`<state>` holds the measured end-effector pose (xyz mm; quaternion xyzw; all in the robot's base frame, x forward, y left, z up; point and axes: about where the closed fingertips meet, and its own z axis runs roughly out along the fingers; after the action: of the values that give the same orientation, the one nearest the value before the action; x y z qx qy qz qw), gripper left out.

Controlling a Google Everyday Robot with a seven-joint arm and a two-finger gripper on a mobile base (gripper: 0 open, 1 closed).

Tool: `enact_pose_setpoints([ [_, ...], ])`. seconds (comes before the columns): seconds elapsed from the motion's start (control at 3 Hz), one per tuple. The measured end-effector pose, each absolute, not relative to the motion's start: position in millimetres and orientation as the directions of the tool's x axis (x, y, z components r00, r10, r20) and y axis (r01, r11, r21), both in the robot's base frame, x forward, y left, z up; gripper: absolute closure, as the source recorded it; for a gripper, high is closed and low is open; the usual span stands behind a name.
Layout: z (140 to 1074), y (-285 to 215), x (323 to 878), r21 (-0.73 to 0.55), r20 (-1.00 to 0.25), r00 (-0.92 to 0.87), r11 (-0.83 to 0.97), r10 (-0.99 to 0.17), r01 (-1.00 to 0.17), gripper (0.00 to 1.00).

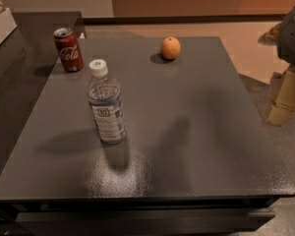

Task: Pick blue plastic bottle

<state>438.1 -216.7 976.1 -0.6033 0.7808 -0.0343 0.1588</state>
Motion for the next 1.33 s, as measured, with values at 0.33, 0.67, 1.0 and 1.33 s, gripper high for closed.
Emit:
enact_pose_setpoints([
  [0.33, 976.1, -216.7, 438.1, -0.245, -0.207, -0.222, 0.27, -0.953, -0.931, 0.0],
  [0.67, 977.5, -210.4, 440.9, -0.233, -0.22, -0.216, 0.266, -0.951, -0.935, 0.0],
  [1.0, 975.7, -184.3, 450.9, -0.199, -0.284, -0.2, 0.261, -0.938, -0.945, 0.0],
  [1.33, 968.3, -141.8, 469.3, -0.157, -0.387, -0.195, 0.272, -0.901, -0.949, 0.0],
])
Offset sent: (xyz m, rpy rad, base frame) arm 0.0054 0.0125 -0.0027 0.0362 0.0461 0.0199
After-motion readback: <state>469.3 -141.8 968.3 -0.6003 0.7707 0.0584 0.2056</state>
